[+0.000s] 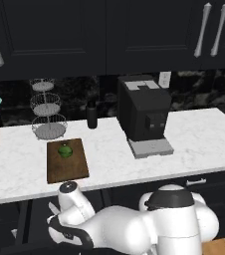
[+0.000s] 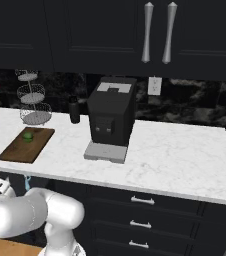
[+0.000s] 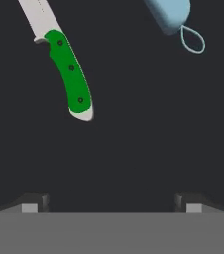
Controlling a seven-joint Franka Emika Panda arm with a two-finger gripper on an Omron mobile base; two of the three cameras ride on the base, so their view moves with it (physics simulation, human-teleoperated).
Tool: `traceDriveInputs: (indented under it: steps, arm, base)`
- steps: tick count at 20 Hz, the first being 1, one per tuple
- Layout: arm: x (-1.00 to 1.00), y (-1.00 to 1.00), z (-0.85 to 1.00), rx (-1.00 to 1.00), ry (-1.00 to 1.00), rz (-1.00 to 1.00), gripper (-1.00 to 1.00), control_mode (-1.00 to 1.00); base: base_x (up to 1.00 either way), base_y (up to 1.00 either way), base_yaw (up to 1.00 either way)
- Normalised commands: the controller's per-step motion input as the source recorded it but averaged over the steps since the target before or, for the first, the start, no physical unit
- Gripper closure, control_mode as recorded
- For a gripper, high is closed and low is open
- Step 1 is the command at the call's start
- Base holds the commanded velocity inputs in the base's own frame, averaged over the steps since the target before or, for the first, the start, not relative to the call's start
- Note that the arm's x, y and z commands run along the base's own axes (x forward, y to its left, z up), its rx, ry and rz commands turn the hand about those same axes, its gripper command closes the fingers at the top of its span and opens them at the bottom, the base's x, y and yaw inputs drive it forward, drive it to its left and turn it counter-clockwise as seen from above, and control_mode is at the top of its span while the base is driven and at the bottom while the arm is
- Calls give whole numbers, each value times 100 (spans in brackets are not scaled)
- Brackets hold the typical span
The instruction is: Place the appropriate cutting tool for cutting the avocado skin on the cutting board.
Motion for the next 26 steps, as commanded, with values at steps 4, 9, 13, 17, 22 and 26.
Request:
traceDriveInputs:
  steps: [4,9,13,17,22,26]
  arm:
    - [-3,2,-27,0,6,0,-100,-100]
    - [-30,3,-4,0,12,0,-100,-100]
    - [-50,0,-4,0,8,0,-100,-100]
    - [-63,0,-5,0,1,0,-100,-100]
    - [-73,0,3,0,0,0,-100,-100]
    - [-77,0,14,0,4,0,-100,-100]
  base:
    - [0,0,0]
    - [0,0,0]
    - [0,0,0]
    - [0,0,0]
    - [0,0,0]
    - [0,0,0]
